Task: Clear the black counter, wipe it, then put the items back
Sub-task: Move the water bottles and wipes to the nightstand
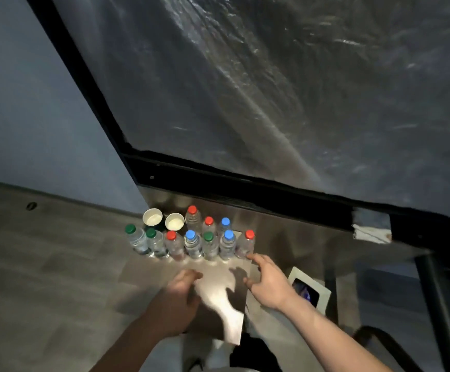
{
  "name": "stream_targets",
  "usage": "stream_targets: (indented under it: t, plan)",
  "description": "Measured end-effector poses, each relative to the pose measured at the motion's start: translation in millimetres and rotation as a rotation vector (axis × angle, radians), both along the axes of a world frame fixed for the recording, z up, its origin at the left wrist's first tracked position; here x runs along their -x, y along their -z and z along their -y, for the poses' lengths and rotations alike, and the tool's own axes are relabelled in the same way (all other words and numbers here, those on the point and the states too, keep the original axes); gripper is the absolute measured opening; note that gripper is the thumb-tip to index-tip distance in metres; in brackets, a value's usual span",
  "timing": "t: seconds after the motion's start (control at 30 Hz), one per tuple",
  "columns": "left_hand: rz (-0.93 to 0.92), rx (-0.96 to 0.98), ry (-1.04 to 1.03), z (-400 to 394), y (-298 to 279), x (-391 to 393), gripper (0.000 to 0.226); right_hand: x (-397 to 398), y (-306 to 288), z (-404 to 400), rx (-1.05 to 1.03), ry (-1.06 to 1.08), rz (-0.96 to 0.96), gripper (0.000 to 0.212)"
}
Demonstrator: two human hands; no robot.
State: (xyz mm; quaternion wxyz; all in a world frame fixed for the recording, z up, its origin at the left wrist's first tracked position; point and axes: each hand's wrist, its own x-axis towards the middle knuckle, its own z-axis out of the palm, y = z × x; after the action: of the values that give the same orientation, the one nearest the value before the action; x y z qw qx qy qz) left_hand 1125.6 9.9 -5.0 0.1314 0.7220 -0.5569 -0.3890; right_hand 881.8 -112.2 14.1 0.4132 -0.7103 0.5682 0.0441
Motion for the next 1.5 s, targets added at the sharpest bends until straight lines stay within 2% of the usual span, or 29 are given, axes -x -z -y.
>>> stream_targets:
  t: [0.1, 0.17, 0.27, 0.6, 0.87, 1.17, 1.5]
  plan:
    - [-0.055, -0.038, 0.096, -34.2, -14.2, -16.8, 0.044, 6.1, -29.0, -57.0, 0.002, 0.007, -0.007, 0.059]
    - [0.023, -0.035, 0.177, -52.7, -28.2, -18.7, 0.05, 13.0, -45.0, -93.5, -0.016, 0.025, -0.003, 0.06]
    - [0.111, 0.003, 0.191, -73.7, -48.7, -15.1, 0.057, 28.7, -64.7, -138.6, -0.038, 0.055, -0.001, 0.062]
    - [0.246, 0.056, 0.47, -92.4, -112.1, 61.0, 0.063, 123.8, -111.5, -225.1, 0.081, 0.291, -0.006, 0.065]
    - [0.242, 0.163, 0.654, -94.4, -128.6, 213.1, 0.061, 278.9, -141.5, -302.4, 0.115, 0.454, -0.042, 0.071]
    - [0.139, 0.22, 0.666, -140.5, -161.3, 427.2, 0.06, 476.5, -161.9, -373.0, 0.146, 0.541, -0.044, 0.065]
    - [0.184, 0.207, 0.773, -143.7, -176.9, 543.6, 0.06, 595.9, -179.3, -380.1, 0.23, 0.568, -0.025, 0.067]
